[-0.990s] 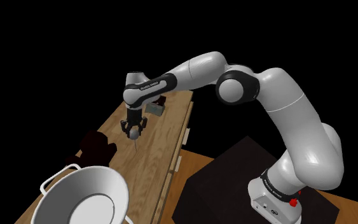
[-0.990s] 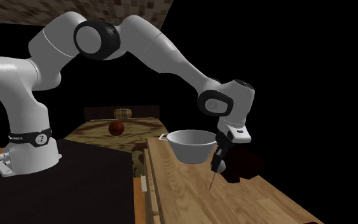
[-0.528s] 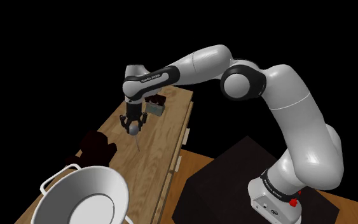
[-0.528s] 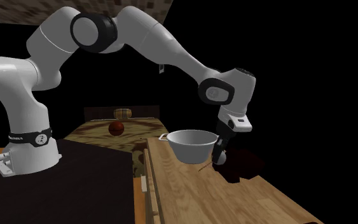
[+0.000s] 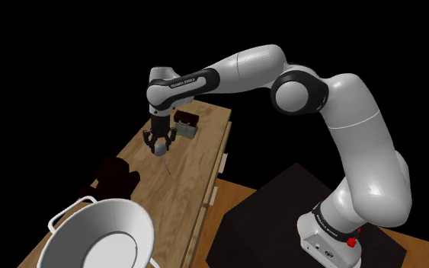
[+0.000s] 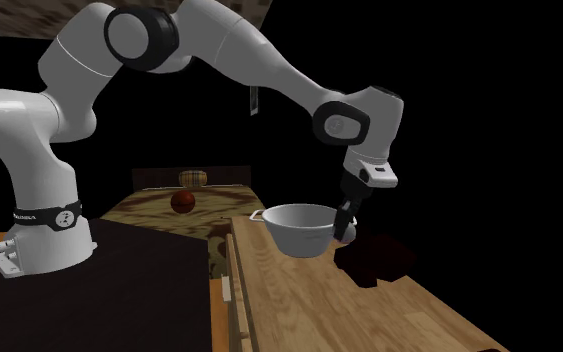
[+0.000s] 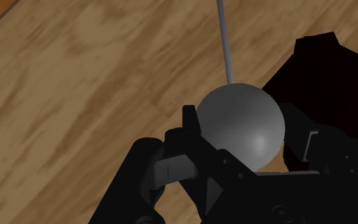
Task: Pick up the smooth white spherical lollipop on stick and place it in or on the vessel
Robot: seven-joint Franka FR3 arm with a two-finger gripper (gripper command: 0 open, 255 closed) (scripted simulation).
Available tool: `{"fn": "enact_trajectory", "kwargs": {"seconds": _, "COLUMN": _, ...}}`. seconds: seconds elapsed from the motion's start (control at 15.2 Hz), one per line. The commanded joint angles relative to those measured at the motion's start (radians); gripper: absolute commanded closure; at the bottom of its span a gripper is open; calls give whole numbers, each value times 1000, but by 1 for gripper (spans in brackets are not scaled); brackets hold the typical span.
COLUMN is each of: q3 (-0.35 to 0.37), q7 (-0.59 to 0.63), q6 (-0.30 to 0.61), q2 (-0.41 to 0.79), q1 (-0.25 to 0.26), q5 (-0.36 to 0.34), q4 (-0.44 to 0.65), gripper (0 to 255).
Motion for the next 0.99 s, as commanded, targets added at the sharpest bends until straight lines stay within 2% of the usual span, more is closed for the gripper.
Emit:
{"fn": "enact_trajectory", "kwargs": {"seconds": 0.0, "q3": 2, "q7": 3, "q6": -15, "q2": -20, "q1": -2, "q5": 1, "q4": -5, "gripper": 255}}
{"fn": "enact_trajectory", "kwargs": {"seconds": 0.92, "q3": 10, "q7": 28, "q6": -138, "q2": -114, "q1": -9, "q5": 8, "q4": 28, "gripper": 255}}
